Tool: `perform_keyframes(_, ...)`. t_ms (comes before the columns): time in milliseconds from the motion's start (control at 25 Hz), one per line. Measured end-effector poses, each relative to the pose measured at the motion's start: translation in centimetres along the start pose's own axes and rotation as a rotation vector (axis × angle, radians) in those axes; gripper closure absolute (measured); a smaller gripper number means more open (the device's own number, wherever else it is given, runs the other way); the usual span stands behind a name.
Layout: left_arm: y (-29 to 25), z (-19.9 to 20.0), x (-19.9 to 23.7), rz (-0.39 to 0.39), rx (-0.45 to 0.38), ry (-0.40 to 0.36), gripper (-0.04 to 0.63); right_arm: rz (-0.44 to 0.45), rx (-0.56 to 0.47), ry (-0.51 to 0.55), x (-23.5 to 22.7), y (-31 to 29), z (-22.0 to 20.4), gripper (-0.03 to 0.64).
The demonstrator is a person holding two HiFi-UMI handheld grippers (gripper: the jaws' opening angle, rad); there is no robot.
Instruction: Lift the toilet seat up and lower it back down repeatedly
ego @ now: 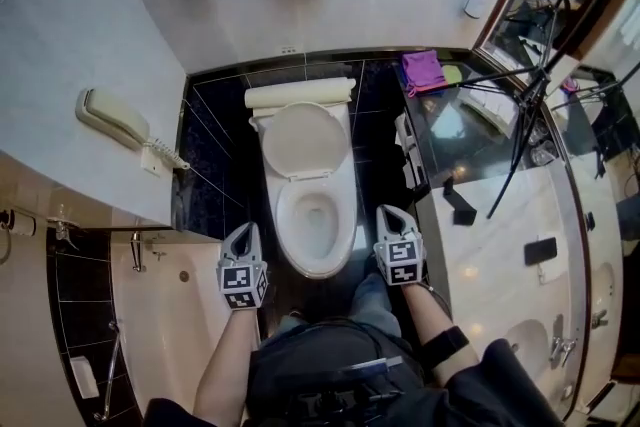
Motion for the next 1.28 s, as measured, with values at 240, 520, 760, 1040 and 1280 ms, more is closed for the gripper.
perform_keyframes(240, 1.1, 0.6, -0.4, -0.016, -0.029, -0.01, 0.595, -0.005, -0.015, -0.052, -0.9, 1.3, -0.4, 0.597)
perform_keyframes(520, 0.6, 0.0, -0.8, -0.02, -0.019, 0.008, 0.595, -0.006, 0.001, -0.043, -1.1, 1.0, -1.1, 0.597)
perform_keyframes(760, -0.3, 0.2, -1.1, -0.027, -0.011, -0.001, 0.595, -0.003, 0.02, -0.04, -1.4, -0.1, -0.7, 0.597)
perform_keyframes(1040, -1.6, 0.1, -1.6, -0.054, -0.018, -0.029, 0.595, -0.01, 0.066, -0.074, -2.1, -2.0, -1.3, 0.573)
perform_keyframes(1280, -3.7, -1.3, -2.5, -0.061, 0.015, -0.043, 0.595, 0.034, 0.138, -0.154, -3.2, -4.5, -4.6, 0.51)
Point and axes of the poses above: the fingertips, and each gripper's own axes: y backward along the fingers, x to its left, z out of its top, the point moved 9 cm from there along y, backward along the fingers, and after that the axes turned 2 degrees about y, right-handed, at the moved point
